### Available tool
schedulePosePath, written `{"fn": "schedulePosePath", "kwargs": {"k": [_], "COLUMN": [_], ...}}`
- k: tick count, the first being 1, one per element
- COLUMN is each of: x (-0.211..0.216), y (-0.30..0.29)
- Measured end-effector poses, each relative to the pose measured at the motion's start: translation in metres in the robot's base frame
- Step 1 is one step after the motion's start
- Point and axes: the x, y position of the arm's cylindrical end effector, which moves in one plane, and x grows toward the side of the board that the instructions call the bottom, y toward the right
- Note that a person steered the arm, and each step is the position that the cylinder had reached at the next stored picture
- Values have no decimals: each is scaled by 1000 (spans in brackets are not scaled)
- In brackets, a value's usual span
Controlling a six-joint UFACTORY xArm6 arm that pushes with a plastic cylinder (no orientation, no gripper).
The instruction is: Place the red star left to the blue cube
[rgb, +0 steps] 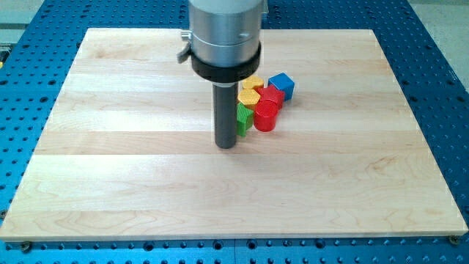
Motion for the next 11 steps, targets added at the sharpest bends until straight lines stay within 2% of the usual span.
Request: {"fn": "schedulePosePath", "kwargs": {"k": [1,2,4,6,7,9,11], "x": [-17,-27,-35,-56,-70,-32,-104], "y": [6,41,53,129,110,98,95]}}
